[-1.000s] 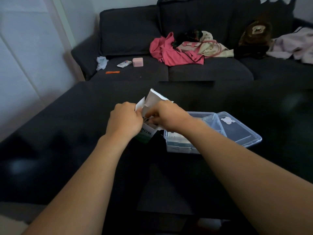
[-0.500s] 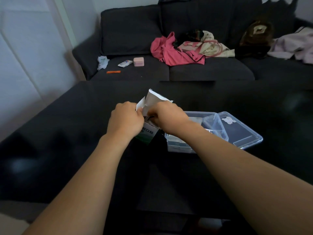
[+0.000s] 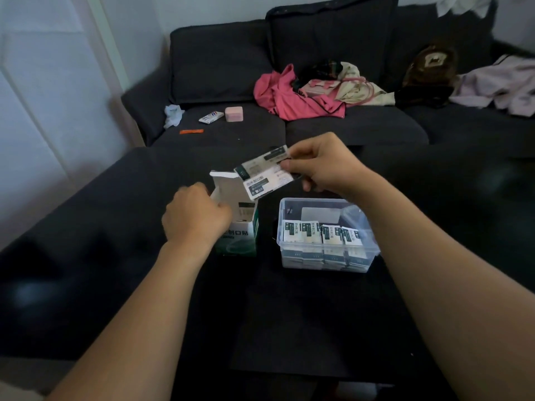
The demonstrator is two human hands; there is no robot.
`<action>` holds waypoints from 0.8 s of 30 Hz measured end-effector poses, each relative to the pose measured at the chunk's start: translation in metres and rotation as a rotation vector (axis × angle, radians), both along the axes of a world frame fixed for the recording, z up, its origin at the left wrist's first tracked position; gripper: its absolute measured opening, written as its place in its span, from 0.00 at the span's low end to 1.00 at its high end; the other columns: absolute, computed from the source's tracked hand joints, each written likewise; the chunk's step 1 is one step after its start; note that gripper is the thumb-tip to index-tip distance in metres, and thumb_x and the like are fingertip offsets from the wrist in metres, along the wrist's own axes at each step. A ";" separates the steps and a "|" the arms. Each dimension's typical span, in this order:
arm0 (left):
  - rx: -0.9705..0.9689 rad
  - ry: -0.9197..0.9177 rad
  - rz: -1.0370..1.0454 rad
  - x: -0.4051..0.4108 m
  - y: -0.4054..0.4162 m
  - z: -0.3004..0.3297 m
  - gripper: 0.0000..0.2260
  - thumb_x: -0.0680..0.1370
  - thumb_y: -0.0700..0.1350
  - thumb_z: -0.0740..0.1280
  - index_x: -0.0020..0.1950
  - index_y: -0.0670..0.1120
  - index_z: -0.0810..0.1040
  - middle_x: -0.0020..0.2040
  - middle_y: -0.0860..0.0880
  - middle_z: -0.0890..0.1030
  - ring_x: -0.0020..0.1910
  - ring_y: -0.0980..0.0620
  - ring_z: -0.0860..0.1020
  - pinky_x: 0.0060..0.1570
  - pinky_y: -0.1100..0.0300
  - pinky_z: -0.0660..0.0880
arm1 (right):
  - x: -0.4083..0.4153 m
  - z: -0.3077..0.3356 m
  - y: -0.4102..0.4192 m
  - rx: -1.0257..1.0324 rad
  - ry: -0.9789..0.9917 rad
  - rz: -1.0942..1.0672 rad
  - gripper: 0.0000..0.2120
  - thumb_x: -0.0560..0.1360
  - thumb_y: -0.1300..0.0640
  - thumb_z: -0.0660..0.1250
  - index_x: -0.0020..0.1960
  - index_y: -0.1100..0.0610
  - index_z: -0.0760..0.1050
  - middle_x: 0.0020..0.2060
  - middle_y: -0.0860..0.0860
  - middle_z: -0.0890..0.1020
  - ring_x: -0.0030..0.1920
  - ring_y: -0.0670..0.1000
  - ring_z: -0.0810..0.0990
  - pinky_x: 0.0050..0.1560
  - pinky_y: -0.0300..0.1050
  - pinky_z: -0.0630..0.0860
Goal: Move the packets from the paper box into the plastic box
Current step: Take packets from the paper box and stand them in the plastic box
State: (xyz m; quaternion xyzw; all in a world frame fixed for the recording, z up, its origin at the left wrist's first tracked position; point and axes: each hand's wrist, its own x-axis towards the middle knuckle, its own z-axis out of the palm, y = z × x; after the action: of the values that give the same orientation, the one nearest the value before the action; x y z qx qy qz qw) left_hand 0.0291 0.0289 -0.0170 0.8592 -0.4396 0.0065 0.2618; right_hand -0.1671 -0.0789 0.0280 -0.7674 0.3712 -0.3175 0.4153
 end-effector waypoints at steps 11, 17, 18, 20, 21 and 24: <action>-0.650 0.986 -0.372 -0.069 -0.002 0.013 0.15 0.77 0.54 0.73 0.59 0.49 0.79 0.51 0.52 0.84 0.45 0.58 0.83 0.36 0.65 0.78 | 0.003 -0.003 0.001 0.399 -0.408 0.088 0.05 0.79 0.62 0.69 0.53 0.61 0.81 0.32 0.49 0.82 0.25 0.44 0.73 0.23 0.33 0.67; -0.731 1.274 -0.219 -0.079 -0.004 0.017 0.11 0.85 0.50 0.59 0.49 0.51 0.80 0.34 0.55 0.85 0.33 0.59 0.82 0.37 0.60 0.77 | 0.024 -0.010 0.016 0.340 -0.302 0.173 0.02 0.78 0.62 0.71 0.48 0.60 0.81 0.31 0.51 0.82 0.26 0.46 0.76 0.24 0.35 0.68; -0.750 1.283 -0.215 -0.079 -0.004 0.016 0.11 0.86 0.49 0.59 0.49 0.52 0.80 0.36 0.55 0.85 0.35 0.58 0.83 0.39 0.58 0.79 | 0.024 -0.010 0.017 0.340 -0.298 0.171 0.02 0.78 0.61 0.71 0.48 0.60 0.81 0.32 0.51 0.83 0.26 0.46 0.77 0.24 0.35 0.68; -0.780 1.351 -0.227 -0.078 -0.002 0.018 0.11 0.86 0.48 0.59 0.50 0.51 0.80 0.39 0.54 0.86 0.39 0.57 0.84 0.43 0.56 0.82 | 0.021 -0.008 0.016 0.351 -0.298 0.159 0.03 0.78 0.61 0.71 0.50 0.60 0.81 0.35 0.52 0.85 0.28 0.46 0.79 0.26 0.35 0.69; -0.787 1.376 -0.231 -0.078 -0.002 0.020 0.10 0.85 0.46 0.59 0.51 0.50 0.80 0.41 0.53 0.86 0.40 0.56 0.84 0.44 0.56 0.82 | 0.018 -0.007 0.014 0.348 -0.299 0.144 0.05 0.78 0.60 0.70 0.52 0.61 0.81 0.38 0.53 0.86 0.30 0.46 0.79 0.26 0.35 0.70; -0.796 1.401 -0.247 -0.073 -0.004 0.021 0.10 0.84 0.42 0.61 0.51 0.44 0.82 0.45 0.47 0.85 0.46 0.52 0.84 0.44 0.57 0.83 | 0.000 0.001 0.005 0.308 -0.307 0.091 0.06 0.78 0.61 0.70 0.53 0.61 0.81 0.45 0.53 0.87 0.32 0.47 0.80 0.28 0.35 0.70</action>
State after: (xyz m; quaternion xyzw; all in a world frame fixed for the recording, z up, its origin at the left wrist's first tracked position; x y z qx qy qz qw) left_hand -0.0443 0.0251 0.0043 0.4517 -0.2304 -0.4054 0.7606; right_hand -0.1675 -0.0742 0.0293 -0.6536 0.3128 -0.3512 0.5929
